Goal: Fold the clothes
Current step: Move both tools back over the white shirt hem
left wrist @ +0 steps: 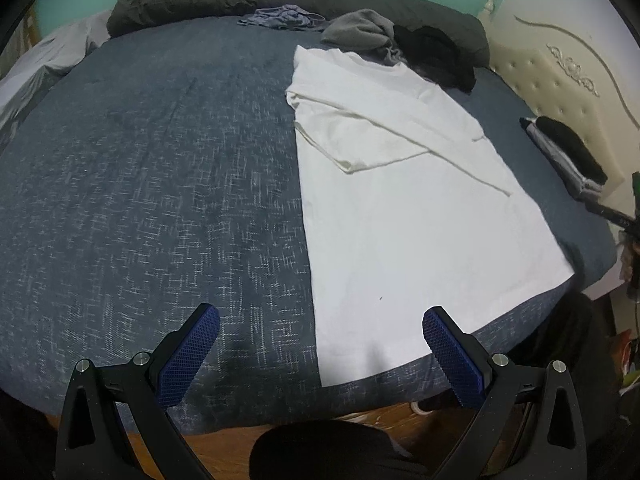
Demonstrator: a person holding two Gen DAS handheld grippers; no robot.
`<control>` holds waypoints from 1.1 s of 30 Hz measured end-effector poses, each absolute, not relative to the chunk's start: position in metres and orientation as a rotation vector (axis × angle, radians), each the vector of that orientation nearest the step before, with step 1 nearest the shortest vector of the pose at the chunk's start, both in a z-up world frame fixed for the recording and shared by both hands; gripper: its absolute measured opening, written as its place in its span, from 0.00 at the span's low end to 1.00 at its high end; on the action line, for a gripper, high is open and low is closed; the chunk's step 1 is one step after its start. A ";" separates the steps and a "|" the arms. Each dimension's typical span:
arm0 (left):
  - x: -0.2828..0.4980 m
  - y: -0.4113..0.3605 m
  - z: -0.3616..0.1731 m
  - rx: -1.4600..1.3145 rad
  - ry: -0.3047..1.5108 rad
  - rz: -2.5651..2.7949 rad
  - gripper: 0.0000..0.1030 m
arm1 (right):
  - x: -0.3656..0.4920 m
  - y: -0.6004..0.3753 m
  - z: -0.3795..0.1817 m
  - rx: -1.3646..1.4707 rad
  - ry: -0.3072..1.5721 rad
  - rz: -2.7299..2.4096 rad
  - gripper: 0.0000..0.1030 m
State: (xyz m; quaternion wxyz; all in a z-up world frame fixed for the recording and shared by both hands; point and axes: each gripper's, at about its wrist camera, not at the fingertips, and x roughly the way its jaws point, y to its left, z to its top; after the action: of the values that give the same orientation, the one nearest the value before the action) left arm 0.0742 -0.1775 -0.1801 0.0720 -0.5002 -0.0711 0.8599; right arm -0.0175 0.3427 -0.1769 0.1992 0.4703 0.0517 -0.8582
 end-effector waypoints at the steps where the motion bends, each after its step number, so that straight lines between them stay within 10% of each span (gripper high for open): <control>1: 0.074 -0.176 -0.183 -1.506 -0.210 2.578 1.00 | -0.017 0.344 -0.178 1.318 0.141 -2.401 0.28; 33: 0.049 -0.159 -0.241 -1.621 -0.213 2.518 1.00 | -0.006 0.351 -0.201 1.354 0.153 -2.392 0.30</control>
State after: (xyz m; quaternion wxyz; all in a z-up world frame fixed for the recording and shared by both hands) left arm 0.0492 -0.1587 -0.2409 0.0697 -0.5388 -0.0707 0.8366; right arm -0.0063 0.3509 -0.2012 0.1933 0.4824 0.0544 -0.8526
